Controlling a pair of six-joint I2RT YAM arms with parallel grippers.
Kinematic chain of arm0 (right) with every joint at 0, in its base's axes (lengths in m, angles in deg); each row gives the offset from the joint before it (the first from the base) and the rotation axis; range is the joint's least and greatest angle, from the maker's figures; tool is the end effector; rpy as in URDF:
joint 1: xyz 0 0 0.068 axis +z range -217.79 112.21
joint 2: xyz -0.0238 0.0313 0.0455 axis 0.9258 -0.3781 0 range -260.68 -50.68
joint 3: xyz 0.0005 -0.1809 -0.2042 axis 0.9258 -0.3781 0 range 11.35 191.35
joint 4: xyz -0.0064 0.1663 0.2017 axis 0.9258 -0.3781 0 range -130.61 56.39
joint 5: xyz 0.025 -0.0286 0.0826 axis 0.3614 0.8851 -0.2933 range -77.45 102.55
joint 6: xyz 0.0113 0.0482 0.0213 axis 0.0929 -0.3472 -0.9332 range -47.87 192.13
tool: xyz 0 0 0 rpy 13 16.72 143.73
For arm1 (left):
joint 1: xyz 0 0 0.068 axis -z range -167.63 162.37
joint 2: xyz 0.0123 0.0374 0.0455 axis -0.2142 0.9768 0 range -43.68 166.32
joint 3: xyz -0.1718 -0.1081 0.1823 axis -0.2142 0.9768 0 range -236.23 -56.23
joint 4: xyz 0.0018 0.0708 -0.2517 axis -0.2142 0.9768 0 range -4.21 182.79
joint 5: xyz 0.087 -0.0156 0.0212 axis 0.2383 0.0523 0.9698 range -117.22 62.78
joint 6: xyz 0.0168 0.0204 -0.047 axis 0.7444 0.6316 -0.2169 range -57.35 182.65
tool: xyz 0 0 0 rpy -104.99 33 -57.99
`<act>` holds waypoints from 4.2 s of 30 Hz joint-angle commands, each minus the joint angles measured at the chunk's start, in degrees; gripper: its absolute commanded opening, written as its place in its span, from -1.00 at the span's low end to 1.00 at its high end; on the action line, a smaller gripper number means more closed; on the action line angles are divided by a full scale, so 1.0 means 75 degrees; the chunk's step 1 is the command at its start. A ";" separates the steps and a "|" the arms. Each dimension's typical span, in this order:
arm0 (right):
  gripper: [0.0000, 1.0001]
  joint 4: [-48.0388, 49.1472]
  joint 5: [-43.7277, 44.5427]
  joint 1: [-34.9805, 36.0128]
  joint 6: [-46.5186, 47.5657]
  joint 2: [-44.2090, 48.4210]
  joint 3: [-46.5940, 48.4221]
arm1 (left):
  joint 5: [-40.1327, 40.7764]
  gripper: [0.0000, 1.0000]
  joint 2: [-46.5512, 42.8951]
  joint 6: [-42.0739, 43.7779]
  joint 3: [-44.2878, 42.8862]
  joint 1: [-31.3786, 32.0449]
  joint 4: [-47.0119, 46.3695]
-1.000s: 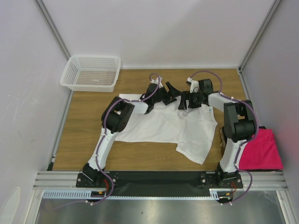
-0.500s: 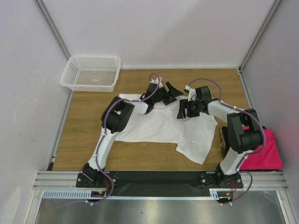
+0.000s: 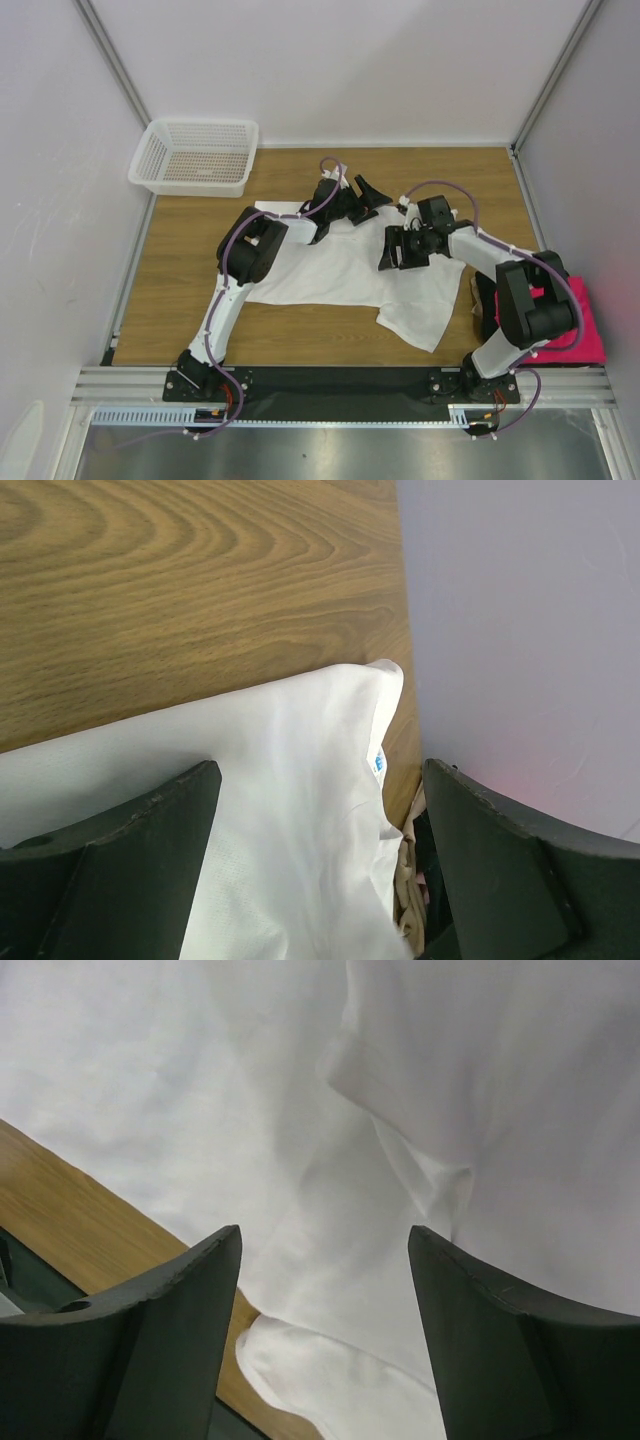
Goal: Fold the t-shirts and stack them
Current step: Fold the tshirt
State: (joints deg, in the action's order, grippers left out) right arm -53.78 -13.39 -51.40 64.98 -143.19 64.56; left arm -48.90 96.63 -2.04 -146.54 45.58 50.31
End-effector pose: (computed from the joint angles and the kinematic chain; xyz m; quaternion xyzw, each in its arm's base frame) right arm 0.2959 0.1031 0.1772 -0.1345 0.9323 0.2643 0.2070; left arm 0.4365 -0.3014 0.1061 -0.0999 0.7788 -0.5511 0.2826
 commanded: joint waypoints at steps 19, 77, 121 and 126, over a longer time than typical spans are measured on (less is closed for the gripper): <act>0.32 -0.1122 0.2590 -0.1364 -0.3592 0.1261 0.0219 | -0.0087 0.78 -0.0625 0.0644 0.0204 -0.0046 0.0712; -0.79 0.0532 0.3388 -0.2852 -0.2011 -0.2513 0.3218 | 0.1506 0.70 -0.3099 0.1957 0.1541 0.1314 0.4133; -0.78 0.0649 0.3048 -0.2911 -0.2022 -0.2666 0.3112 | 0.2866 -0.30 -0.2384 0.1219 0.0205 0.1642 0.7144; -0.75 0.0602 0.3024 -0.2923 -0.1964 -0.2735 0.3171 | 0.2820 -0.31 -0.2103 0.1207 -0.0123 0.1642 0.7718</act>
State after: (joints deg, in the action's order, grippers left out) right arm -50.41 9.59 -72.96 49.02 -162.93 86.64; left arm -28.90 81.24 7.49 -145.33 57.54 101.52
